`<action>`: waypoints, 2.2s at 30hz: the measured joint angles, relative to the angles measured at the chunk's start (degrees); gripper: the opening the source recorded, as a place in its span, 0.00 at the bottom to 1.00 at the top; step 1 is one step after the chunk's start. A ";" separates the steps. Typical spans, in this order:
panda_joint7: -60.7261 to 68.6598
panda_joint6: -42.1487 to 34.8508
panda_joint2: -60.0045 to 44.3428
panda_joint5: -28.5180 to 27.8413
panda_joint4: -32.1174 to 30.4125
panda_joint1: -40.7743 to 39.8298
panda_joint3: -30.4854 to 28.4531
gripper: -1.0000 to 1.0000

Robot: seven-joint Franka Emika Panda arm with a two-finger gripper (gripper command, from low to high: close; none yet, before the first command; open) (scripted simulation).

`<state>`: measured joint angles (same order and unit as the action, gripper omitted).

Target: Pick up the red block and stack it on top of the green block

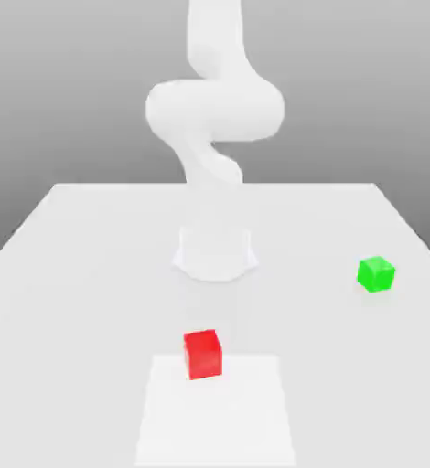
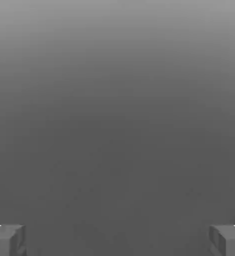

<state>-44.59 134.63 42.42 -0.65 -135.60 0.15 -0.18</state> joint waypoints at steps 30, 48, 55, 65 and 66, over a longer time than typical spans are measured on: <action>19.04 42.20 -52.56 3.91 -31.12 -1.44 -0.99 0.00; 25.73 22.89 -30.80 6.61 -32.67 19.34 9.00 0.00; 33.45 19.78 -27.96 11.86 -32.12 37.31 18.25 0.00; 36.02 19.34 -29.70 9.95 -31.40 50.51 28.99 0.00; 34.83 19.92 -30.63 8.22 -31.30 49.57 29.53 0.00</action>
<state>-9.75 154.55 11.78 7.57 -166.90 49.72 29.35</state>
